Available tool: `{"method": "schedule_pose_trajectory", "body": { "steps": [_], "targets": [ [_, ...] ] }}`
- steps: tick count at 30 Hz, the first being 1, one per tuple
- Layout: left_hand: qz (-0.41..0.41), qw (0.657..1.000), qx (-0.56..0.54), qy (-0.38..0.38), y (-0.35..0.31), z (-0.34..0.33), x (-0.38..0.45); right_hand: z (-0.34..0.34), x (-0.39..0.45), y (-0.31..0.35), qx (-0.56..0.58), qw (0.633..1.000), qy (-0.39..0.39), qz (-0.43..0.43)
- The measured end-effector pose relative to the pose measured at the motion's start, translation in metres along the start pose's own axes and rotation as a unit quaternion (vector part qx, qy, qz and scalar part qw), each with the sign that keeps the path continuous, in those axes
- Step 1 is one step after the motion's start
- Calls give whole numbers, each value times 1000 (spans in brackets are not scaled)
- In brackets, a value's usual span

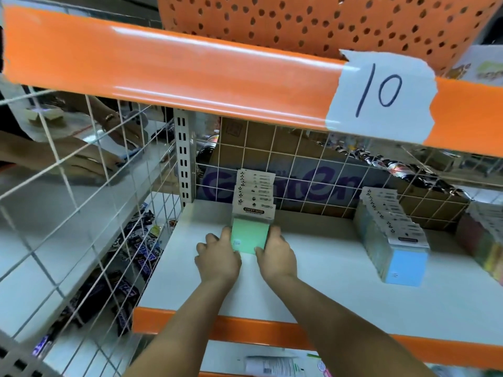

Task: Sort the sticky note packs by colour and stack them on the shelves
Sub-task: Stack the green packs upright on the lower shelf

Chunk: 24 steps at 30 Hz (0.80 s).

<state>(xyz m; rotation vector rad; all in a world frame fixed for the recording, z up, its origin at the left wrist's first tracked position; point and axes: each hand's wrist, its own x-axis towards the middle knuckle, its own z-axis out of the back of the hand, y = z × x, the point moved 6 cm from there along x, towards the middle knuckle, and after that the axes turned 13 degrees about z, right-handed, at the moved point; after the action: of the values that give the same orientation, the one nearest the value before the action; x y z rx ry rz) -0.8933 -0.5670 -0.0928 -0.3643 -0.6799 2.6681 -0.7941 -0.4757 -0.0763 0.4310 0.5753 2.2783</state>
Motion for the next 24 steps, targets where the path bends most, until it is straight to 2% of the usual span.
{"method": "schedule_pose_trajectory", "body": {
  "steps": [10, 15, 24],
  "targets": [
    [26, 1000, 4, -4, -2, 0, 6, -2, 5, -4, -26, 999, 24, -18],
    [19, 999, 37, 18, -3, -4, 12, -6, 8, -7, -54, 997, 49, -13],
    [39, 997, 32, 66, -3, -3, 20, -10, 13, -6, -92, 994, 64, 12]
  ]
}}
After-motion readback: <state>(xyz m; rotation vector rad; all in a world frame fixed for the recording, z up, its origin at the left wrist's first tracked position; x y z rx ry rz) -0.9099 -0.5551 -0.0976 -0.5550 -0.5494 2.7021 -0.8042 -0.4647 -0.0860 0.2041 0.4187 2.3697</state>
